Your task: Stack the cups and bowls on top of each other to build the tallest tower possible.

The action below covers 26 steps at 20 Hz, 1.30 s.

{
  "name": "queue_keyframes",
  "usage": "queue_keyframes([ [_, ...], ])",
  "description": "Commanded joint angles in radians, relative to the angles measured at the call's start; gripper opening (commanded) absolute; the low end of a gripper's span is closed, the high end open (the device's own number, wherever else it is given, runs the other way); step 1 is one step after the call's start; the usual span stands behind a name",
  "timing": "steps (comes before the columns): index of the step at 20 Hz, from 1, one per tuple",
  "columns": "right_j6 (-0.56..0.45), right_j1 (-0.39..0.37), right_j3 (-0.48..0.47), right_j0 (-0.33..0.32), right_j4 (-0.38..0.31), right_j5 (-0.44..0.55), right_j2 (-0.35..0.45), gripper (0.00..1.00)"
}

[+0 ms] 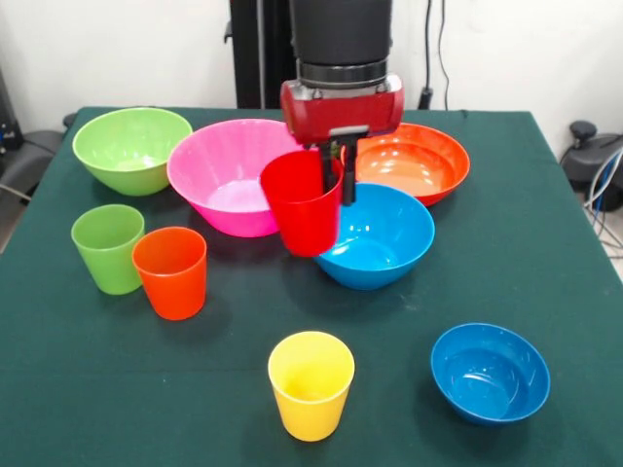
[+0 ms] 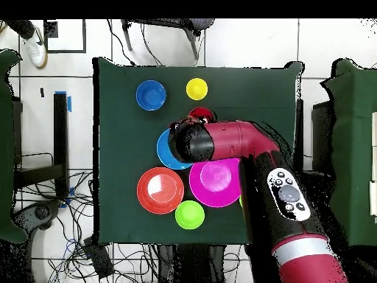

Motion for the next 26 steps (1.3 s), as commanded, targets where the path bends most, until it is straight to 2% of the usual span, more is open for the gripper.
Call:
queue_keyframes([
  [1, 0.052, -0.001, 0.12, 0.035, 0.027, 0.072, 0.044, 0.0],
  [6, 0.054, -0.005, 0.166, 0.038, 0.032, 0.06, 0.029, 0.0],
  [10, 0.048, 0.019, 0.162, 0.04, 0.03, 0.063, 0.025, 0.0],
  [26, 0.088, 0.139, 0.124, 0.09, -0.046, -0.094, -0.036, 0.0],
])
